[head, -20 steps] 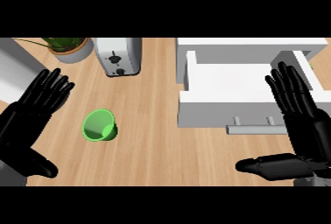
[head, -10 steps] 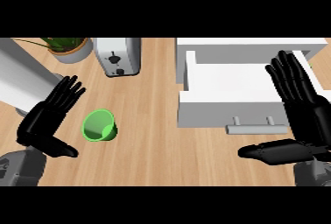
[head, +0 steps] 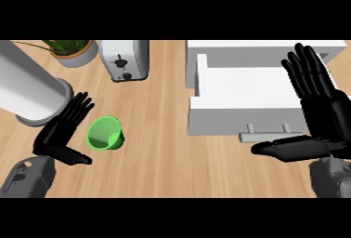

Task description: Pick up the cup, place it into the drawer and close the drawer

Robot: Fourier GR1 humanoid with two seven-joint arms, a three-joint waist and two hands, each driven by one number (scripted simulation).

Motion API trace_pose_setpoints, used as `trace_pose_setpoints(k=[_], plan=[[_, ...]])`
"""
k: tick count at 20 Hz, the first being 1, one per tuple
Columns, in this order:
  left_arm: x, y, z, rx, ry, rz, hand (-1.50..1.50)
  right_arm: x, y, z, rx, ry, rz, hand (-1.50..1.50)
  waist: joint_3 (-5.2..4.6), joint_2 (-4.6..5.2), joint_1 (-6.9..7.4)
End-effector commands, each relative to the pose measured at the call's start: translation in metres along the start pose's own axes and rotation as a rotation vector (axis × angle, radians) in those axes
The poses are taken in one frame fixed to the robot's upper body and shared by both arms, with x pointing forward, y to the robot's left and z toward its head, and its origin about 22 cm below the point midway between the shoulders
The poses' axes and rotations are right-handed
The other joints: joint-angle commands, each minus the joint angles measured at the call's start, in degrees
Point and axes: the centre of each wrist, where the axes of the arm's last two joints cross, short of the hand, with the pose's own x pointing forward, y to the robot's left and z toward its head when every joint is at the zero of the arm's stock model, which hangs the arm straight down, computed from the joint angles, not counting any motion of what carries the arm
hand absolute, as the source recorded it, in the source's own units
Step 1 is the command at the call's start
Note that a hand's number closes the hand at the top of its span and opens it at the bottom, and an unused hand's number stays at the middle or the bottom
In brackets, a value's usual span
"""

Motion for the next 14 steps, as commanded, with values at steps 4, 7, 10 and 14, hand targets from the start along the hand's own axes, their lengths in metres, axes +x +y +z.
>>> trace_pose_setpoints(k=[4,7,10,14], plan=[[-0.040,0.007,0.009,0.032,0.044,-0.015,-1.50,0.016,-0.006,0.000,-0.005,0.003,0.001,-1.50,-0.04,0.05,-0.39],[-0.055,-0.005,0.007,0.037,0.028,-0.035,-1.50,0.000,0.000,-0.007,0.014,0.006,-0.001,-1.50,-0.09,0.30,-0.66],[-0.053,0.005,0.013,0.043,0.016,-0.034,-1.50,0.021,0.003,-0.014,0.027,-0.012,-0.018,-1.50,-0.14,0.34,-0.86],[-0.055,0.005,0.014,0.068,-0.014,-0.032,-1.50,0.028,-0.014,0.004,0.039,-0.022,-0.008,-1.50,-0.23,0.50,-1.96]])
